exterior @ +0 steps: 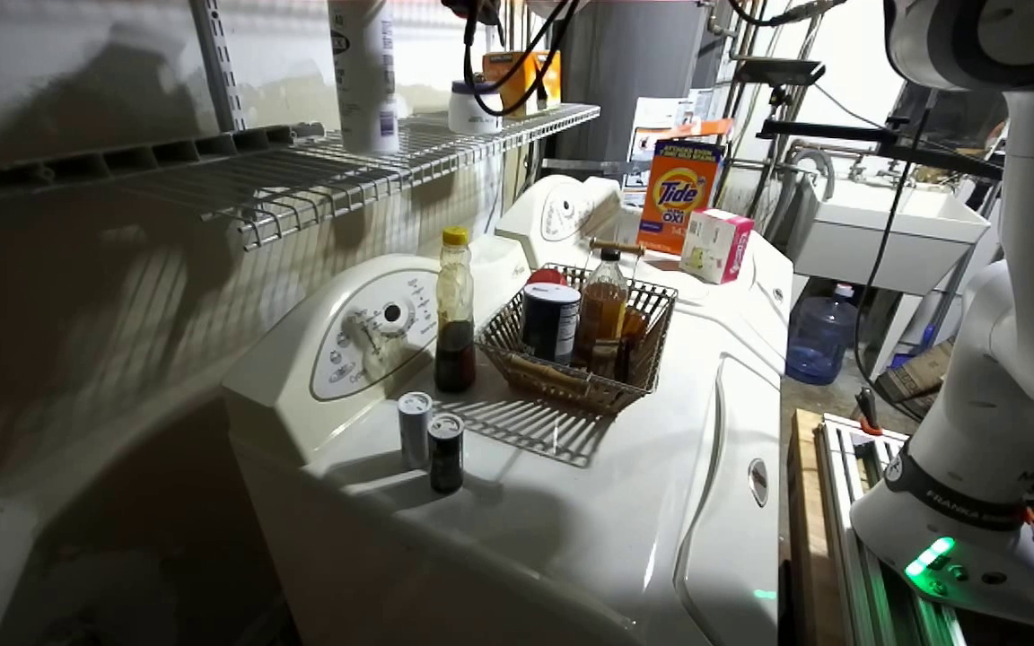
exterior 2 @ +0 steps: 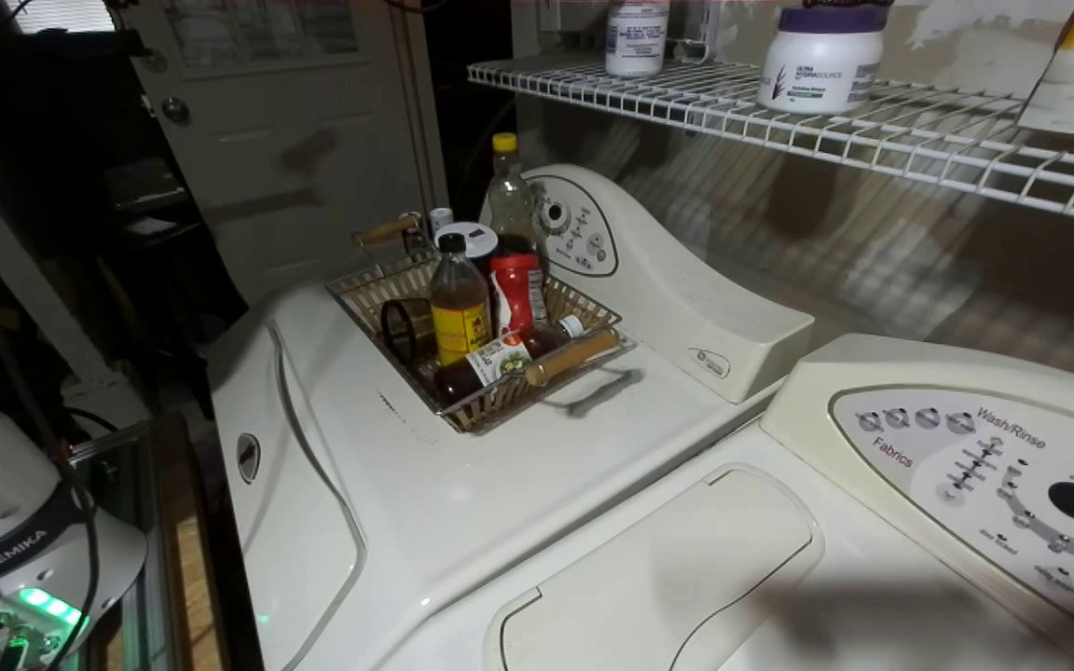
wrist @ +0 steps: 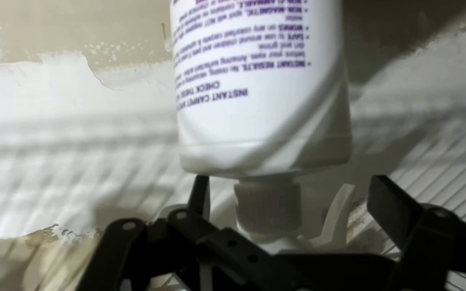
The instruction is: Rotate the white spray bottle.
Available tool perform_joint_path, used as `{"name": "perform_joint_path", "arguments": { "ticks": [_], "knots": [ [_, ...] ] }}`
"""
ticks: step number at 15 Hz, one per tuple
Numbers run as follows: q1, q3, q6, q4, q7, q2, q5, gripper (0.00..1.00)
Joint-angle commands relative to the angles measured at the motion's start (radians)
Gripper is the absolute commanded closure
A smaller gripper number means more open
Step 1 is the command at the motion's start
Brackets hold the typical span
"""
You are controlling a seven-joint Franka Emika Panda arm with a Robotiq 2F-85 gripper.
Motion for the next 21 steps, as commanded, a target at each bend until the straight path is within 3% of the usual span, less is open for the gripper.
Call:
{"name": "perform_joint_path", "arguments": {
  "ticks": [1,6,8,16,20,21],
  "knots": [
    [0.009,-0.011,0.007,0.068,0.035,0.048,-0.006,0.00],
    [0.011,-0.019,0.008,0.090,0.050,0.065,-0.010,0.00],
    [0.011,-0.019,0.007,0.097,0.052,0.069,-0.009,0.28],
    [0.011,-0.021,0.002,0.120,0.055,0.085,-0.009,0.81],
    [0.008,-0.021,-0.004,0.131,0.049,0.093,-0.004,0.90],
    [0.007,-0.020,-0.006,0.134,0.046,0.095,-0.003,0.81]
  ]
}}
